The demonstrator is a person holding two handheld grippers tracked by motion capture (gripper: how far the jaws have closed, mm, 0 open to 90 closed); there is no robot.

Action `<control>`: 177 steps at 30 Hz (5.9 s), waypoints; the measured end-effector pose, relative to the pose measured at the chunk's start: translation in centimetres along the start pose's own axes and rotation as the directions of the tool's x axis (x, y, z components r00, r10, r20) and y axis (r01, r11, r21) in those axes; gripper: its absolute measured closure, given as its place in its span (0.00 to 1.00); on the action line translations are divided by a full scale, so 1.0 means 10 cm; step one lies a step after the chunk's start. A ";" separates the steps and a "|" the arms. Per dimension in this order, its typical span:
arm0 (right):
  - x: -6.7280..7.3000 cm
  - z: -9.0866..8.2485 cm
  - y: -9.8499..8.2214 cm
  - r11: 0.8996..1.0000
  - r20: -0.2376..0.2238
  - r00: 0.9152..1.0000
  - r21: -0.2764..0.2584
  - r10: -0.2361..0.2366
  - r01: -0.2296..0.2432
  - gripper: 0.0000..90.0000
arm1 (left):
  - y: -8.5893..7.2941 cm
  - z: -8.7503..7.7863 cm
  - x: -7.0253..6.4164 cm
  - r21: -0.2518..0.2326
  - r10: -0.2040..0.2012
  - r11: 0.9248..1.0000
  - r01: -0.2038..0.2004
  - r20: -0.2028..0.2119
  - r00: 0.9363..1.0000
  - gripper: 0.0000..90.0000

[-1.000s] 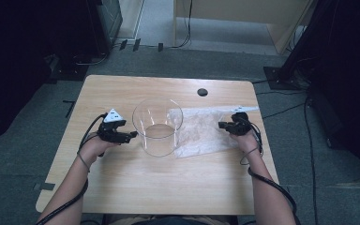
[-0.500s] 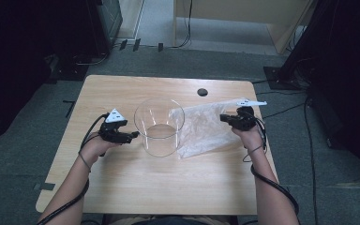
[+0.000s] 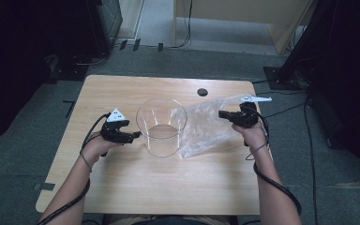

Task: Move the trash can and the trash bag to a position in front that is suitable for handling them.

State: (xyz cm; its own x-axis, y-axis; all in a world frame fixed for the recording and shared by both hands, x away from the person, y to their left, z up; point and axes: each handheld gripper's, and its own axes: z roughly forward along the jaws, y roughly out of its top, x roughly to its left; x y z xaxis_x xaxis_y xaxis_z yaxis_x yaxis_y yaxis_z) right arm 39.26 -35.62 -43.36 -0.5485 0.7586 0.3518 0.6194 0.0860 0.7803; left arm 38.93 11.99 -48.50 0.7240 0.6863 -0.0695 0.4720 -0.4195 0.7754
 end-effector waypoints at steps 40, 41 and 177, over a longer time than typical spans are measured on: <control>0.57 -0.29 0.41 0.989 -0.104 0.984 -0.039 -0.147 0.143 1.00 | 0.06 0.07 -0.15 -0.003 -0.016 1.000 0.017 0.098 0.995 0.26; 0.58 -0.29 0.42 0.988 -0.106 0.983 -0.039 -0.152 0.149 1.00 | 0.06 0.07 -0.15 0.001 -0.024 1.000 0.024 0.107 0.994 0.26; 1.76 0.31 0.70 0.948 -0.404 0.858 -0.131 -0.317 0.289 0.90 | 1.05 -0.27 -1.04 -0.260 0.094 0.966 -0.002 0.343 0.935 0.84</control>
State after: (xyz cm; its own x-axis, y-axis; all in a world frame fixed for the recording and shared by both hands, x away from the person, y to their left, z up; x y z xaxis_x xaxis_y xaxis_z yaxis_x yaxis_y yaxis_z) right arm 35.68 -19.67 -33.36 -0.8940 0.3628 0.2629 0.3553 0.2166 0.9093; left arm 35.00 2.04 -37.91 0.8936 0.3983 -0.2068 0.3234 -0.2520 0.9121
